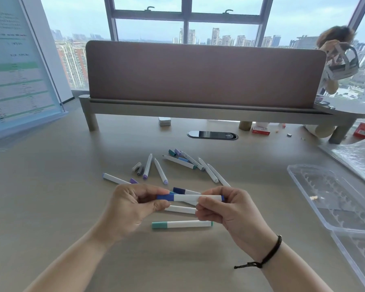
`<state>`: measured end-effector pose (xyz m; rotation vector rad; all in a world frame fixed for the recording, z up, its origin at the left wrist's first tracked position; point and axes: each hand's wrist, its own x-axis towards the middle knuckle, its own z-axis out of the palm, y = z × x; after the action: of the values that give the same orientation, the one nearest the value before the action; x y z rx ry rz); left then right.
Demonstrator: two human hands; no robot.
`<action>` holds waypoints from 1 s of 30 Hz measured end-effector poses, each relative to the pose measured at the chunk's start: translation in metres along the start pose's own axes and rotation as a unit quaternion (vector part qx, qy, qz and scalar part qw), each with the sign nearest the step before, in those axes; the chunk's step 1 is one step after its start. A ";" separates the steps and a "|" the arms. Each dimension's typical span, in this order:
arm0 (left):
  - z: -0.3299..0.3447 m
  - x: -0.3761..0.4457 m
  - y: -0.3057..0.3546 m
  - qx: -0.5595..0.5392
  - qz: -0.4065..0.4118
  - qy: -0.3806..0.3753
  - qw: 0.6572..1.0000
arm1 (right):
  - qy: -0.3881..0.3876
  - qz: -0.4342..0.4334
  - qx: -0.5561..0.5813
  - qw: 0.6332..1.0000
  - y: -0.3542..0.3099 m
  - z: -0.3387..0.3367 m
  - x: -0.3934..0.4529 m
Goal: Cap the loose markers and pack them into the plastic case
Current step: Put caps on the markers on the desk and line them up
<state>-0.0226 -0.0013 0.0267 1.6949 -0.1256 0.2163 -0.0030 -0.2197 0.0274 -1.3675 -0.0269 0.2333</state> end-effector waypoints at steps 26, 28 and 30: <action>-0.031 0.017 -0.026 0.238 0.048 0.115 0.963 | 0.010 -0.225 -0.563 0.795 0.033 -0.015 0.017; -0.030 0.016 -0.026 0.240 0.052 0.113 0.963 | 0.009 -0.224 -0.564 0.795 0.034 -0.017 0.017; -0.031 0.017 -0.026 0.238 0.054 0.115 0.963 | 0.016 -0.225 -0.565 0.794 0.032 -0.017 0.017</action>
<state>-0.0028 0.0332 0.0094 2.1258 0.0107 0.5602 0.0115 -0.2277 -0.0090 -2.5042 -0.5367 -0.2811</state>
